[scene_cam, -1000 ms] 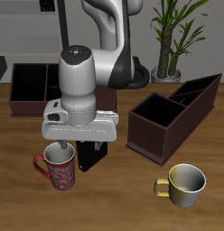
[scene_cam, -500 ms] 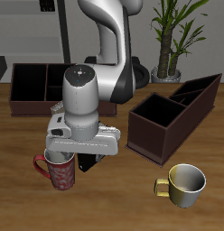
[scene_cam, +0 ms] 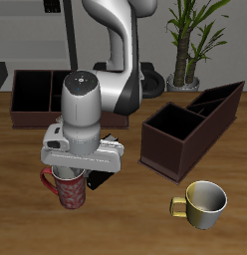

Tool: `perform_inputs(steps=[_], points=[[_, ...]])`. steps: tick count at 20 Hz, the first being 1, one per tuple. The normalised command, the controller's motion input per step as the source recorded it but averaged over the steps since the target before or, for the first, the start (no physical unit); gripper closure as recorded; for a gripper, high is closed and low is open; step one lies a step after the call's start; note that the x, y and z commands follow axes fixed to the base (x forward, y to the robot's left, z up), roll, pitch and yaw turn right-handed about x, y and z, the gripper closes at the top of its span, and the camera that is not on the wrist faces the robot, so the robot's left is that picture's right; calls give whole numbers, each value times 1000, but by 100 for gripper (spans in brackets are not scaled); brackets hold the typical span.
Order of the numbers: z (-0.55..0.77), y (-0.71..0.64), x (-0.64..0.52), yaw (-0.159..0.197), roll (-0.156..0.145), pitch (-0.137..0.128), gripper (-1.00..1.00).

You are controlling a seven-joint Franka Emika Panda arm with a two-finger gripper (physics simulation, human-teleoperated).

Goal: Place the red mug into the left desk caddy's right compartment

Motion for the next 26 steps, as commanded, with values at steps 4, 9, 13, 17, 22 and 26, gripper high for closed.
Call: perform_inputs(steps=[4,9,13,17,22,26], points=[[222,-304,-4,-7,-57,-24,100],[392,-232,-60,17,-58,-54,100],[619,-161,-189,6,-29,-73,100],[576,-73,-267,24,-41,-38,100],[534,-25,-366,-2,-43,6,100],[693,-23,-634,-8,-54,-17,100]])
